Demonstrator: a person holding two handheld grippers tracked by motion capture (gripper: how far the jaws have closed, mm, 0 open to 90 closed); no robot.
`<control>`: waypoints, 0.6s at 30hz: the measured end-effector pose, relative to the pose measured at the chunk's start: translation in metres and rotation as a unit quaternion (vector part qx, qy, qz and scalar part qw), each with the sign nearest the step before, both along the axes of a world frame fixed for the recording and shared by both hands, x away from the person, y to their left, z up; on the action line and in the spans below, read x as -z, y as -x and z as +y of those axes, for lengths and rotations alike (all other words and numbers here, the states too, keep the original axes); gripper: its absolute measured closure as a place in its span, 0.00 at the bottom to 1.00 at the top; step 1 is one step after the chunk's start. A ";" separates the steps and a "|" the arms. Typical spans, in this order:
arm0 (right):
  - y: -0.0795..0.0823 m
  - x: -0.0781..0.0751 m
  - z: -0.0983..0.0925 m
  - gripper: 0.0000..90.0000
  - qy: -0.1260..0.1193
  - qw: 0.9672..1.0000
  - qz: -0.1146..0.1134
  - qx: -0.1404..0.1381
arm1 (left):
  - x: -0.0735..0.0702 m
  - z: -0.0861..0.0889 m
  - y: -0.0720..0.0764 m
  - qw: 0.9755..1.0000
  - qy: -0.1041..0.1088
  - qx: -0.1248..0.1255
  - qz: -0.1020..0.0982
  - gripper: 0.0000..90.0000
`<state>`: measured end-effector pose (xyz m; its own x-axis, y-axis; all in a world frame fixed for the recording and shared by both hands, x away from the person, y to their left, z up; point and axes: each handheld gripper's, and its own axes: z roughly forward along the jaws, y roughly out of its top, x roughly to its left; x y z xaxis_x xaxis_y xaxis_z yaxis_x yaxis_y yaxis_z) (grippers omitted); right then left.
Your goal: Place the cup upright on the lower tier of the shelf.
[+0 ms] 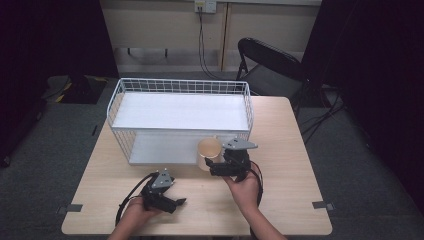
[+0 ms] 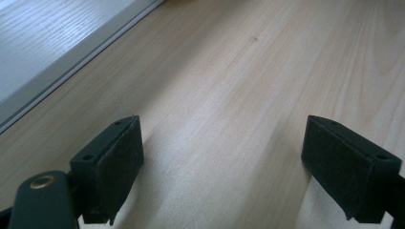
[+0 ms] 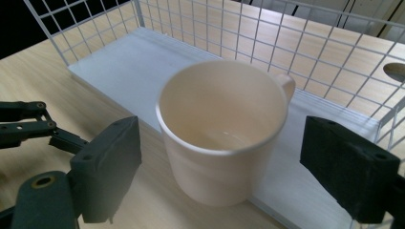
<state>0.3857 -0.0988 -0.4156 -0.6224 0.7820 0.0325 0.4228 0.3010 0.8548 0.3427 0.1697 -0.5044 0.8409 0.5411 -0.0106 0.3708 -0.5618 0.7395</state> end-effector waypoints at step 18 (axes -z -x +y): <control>-0.004 0.020 0.014 0.16 0.029 1.000 -0.001 0.011 | 0.000 0.000 0.000 1.000 0.000 0.000 0.000 0.15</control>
<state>0.3895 -0.0851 -0.4356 -0.6053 0.7958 -0.0142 0.4283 0.3407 0.8369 0.3427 0.1698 -0.5045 0.8409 0.5411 -0.0101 0.3705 -0.5619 0.7396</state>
